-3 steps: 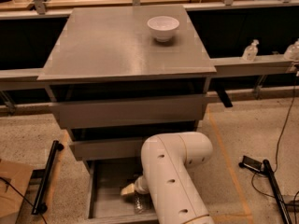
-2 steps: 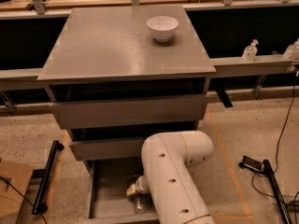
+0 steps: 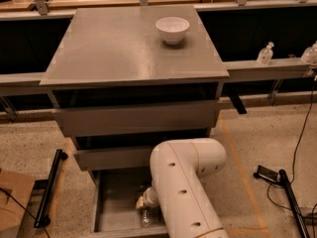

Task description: Pick water bottle from bottom drawer and place on counter

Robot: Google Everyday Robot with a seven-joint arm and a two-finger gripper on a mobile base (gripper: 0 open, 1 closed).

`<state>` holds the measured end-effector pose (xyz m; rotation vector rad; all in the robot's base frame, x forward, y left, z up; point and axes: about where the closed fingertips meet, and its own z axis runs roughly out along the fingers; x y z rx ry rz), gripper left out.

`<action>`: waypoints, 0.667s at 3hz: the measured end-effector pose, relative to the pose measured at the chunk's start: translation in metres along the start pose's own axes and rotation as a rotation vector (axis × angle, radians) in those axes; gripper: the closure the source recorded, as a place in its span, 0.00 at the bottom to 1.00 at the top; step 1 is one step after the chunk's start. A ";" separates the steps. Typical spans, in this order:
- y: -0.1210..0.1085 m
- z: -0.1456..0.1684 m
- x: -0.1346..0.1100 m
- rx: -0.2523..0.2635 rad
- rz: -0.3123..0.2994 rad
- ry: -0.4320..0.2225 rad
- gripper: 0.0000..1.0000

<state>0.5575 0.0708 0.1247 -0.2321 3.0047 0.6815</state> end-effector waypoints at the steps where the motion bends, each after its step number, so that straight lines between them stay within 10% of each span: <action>1: -0.004 0.000 0.006 -0.075 0.056 -0.001 1.00; 2: -0.001 -0.027 -0.004 -0.207 0.066 -0.021 1.00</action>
Offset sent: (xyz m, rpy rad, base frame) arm -0.0044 -0.0416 0.0849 0.4580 0.1150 -0.0039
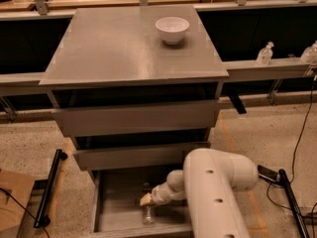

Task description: Pick water bottle from bottom drawer and place on counter

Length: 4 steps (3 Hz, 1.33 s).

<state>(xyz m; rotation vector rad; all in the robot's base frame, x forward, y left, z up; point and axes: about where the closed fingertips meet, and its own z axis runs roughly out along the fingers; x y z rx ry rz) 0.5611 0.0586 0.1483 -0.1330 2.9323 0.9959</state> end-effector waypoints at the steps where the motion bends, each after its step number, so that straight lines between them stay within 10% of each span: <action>1: 0.012 -0.046 -0.007 -0.157 -0.036 -0.005 1.00; 4: 0.055 -0.181 0.064 -0.315 -0.145 0.260 1.00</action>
Offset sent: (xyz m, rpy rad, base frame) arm -0.0428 -0.0444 0.1535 0.3998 0.1173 0.3280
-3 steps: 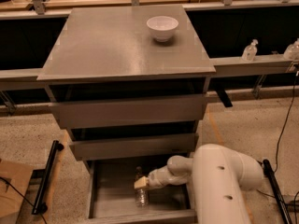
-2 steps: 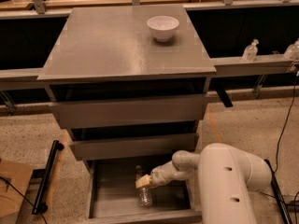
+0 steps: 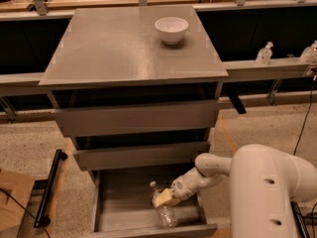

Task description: Pick water bottle from bottom drawer and place on counter

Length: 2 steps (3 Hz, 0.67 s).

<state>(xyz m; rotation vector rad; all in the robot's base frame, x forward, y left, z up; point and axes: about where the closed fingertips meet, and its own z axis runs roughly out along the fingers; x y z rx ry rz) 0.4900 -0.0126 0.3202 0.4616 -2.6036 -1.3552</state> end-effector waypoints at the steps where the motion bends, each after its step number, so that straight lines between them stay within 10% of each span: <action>1: 0.043 -0.057 0.044 0.031 -0.007 -0.005 1.00; 2: 0.042 -0.056 0.044 0.029 -0.006 -0.004 1.00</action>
Offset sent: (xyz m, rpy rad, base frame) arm -0.0260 -0.0299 0.0496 -0.0157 -0.0062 -0.0062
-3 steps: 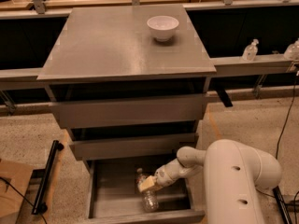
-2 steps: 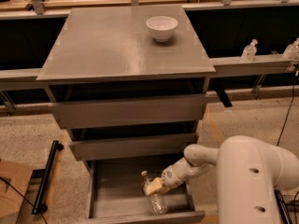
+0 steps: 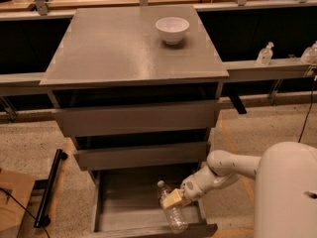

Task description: Pick water bottle from bottom drawer and place on counter

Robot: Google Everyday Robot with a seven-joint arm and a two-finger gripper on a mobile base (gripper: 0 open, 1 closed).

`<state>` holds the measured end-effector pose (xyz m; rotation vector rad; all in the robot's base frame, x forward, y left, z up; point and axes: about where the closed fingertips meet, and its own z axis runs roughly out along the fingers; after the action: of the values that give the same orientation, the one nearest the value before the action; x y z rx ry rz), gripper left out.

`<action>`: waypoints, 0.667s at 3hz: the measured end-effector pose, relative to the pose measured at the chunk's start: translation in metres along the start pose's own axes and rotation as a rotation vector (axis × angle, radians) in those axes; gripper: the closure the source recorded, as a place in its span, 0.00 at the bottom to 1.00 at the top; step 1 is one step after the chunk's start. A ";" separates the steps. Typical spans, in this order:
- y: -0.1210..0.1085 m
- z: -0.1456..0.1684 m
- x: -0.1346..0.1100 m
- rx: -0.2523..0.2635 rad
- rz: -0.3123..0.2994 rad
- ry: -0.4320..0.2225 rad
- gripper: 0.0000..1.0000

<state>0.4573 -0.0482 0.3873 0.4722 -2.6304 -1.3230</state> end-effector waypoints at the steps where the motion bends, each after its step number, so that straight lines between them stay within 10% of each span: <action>1: 0.007 -0.016 -0.008 -0.010 -0.040 0.010 1.00; 2: 0.029 -0.049 -0.007 0.022 -0.094 -0.006 1.00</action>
Offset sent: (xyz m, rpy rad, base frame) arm 0.0213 -0.0425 0.1275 -0.0341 -0.2003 0.0770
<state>0.4720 -0.0663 0.4396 0.6037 -2.6607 -1.3246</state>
